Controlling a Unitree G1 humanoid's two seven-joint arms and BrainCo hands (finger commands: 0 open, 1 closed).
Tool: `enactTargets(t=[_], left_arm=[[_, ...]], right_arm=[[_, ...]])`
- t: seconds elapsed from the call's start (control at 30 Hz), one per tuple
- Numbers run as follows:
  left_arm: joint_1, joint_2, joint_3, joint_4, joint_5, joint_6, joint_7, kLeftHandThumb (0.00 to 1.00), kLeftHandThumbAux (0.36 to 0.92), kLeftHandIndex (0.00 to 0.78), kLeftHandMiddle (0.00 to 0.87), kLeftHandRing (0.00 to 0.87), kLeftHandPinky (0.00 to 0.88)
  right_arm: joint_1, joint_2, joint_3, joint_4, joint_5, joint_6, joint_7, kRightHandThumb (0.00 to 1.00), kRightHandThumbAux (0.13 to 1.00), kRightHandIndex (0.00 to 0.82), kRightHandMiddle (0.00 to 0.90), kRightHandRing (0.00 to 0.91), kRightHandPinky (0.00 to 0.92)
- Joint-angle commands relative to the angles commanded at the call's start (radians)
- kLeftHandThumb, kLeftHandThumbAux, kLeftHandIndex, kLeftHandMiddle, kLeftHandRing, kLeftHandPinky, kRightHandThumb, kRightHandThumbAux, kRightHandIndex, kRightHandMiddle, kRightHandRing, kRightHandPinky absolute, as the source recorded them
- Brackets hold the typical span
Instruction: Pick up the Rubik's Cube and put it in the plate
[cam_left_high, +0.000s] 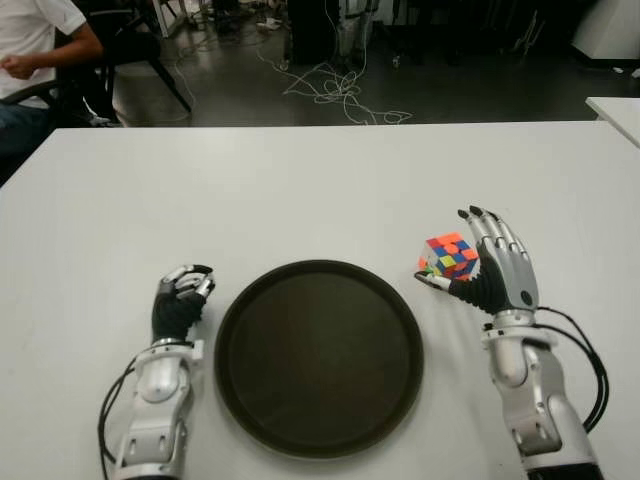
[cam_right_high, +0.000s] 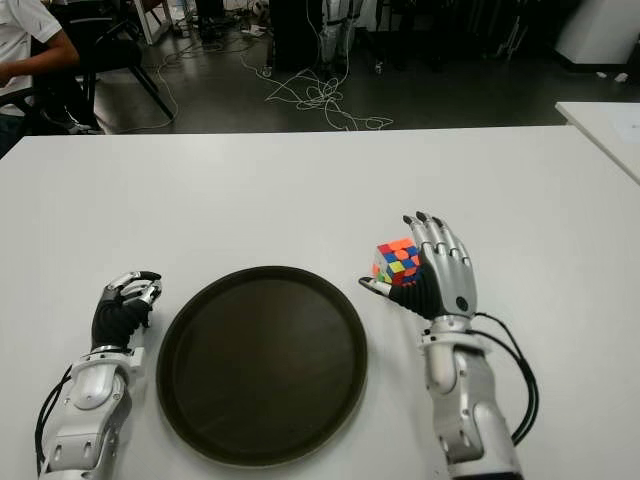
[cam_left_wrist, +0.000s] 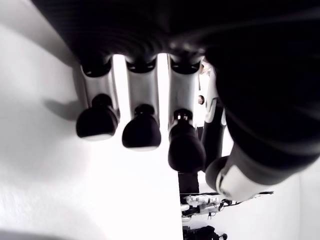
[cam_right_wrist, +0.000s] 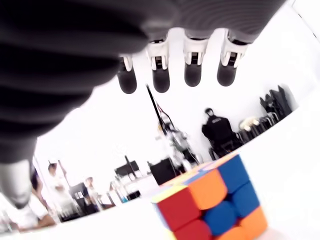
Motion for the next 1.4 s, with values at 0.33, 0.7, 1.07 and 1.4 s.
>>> enactTargets(t=[0.33, 0.7, 1.07, 1.4], left_arm=[[-0.001, -0.007, 0.003, 0.006, -0.011, -0.004, 0.005, 0.71, 0.704, 0.444, 0.814, 0.821, 0.813], [-0.004, -0.013, 0.009, 0.009, -0.013, 0.009, 0.01, 0.71, 0.703, 0.444, 0.816, 0.823, 0.819], [0.002, -0.012, 0.004, 0.002, -0.016, 0.002, -0.004, 0.711, 0.704, 0.444, 0.815, 0.821, 0.811], [0.001, -0.008, 0.002, 0.016, -0.011, -0.022, -0.009, 0.71, 0.704, 0.444, 0.812, 0.819, 0.809]], right_arm=[[-0.046, -0.062, 0.047, -0.049, -0.016, 0.1, 0.126, 0.0, 0.582, 0.0, 0.0, 0.0, 0.0], [-0.117, -0.108, 0.065, -0.025, 0.023, 0.123, 0.209, 0.0, 0.619, 0.0, 0.0, 0.0, 0.0], [-0.17, -0.133, 0.08, -0.017, 0.041, 0.133, 0.249, 0.0, 0.648, 0.0, 0.0, 0.0, 0.0], [-0.194, -0.133, 0.087, -0.015, 0.077, 0.13, 0.25, 0.0, 0.656, 0.0, 0.0, 0.0, 0.0]])
